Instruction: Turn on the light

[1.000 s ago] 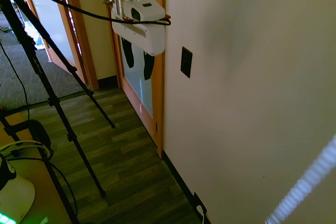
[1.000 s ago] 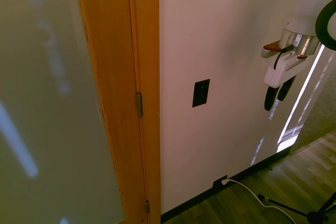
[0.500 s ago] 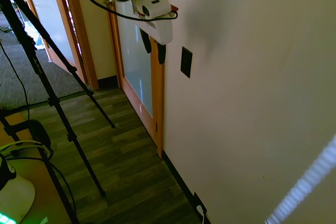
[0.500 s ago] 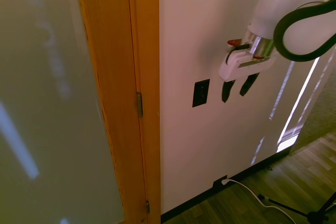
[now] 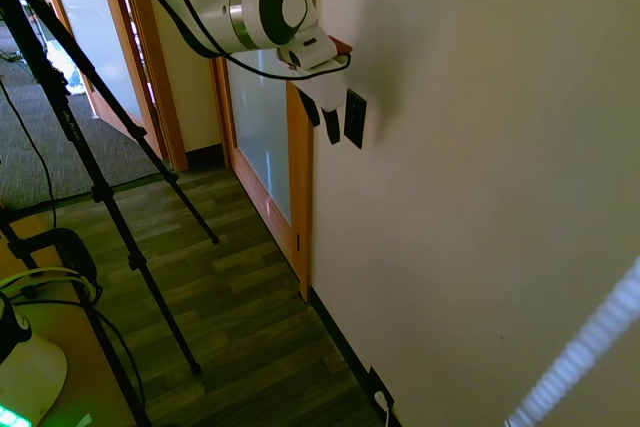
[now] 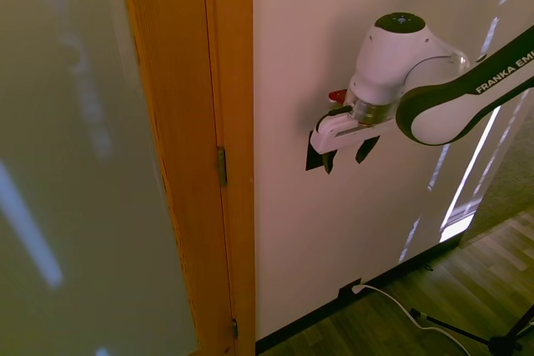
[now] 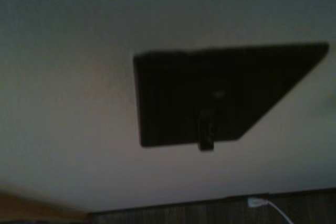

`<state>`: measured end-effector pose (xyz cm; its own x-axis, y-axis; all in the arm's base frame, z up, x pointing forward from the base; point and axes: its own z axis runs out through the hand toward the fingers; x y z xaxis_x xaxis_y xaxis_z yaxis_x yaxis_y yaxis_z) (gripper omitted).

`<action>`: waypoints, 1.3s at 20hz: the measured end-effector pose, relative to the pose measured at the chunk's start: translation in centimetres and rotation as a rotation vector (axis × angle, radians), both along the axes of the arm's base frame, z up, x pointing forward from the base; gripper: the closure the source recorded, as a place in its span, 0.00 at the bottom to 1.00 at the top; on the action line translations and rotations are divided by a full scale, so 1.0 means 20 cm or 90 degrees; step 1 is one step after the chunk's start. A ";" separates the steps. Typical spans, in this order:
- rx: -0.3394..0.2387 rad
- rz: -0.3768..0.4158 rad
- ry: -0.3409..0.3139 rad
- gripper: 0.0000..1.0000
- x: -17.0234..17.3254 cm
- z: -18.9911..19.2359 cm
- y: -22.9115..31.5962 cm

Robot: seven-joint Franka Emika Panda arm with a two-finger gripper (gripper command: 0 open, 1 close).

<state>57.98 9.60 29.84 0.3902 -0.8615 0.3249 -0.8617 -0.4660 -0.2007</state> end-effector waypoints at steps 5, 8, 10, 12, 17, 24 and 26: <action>-0.012 -0.007 -0.034 1.00 0.10 -0.09 -0.04; -0.014 -0.007 -0.061 1.00 0.14 -0.13 -0.05; -0.013 -0.007 -0.072 1.00 0.13 -0.14 -0.02; -0.008 -0.007 -0.084 1.00 0.15 -0.11 0.00; 0.001 -0.002 -0.096 1.00 0.16 -0.09 0.03; 0.018 0.006 -0.106 1.00 0.15 -0.10 0.04; 0.012 -0.003 -0.097 1.00 0.14 -0.13 0.00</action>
<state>60.71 9.54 27.21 0.3339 -0.8696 0.3638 -0.8227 -0.4572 -0.3379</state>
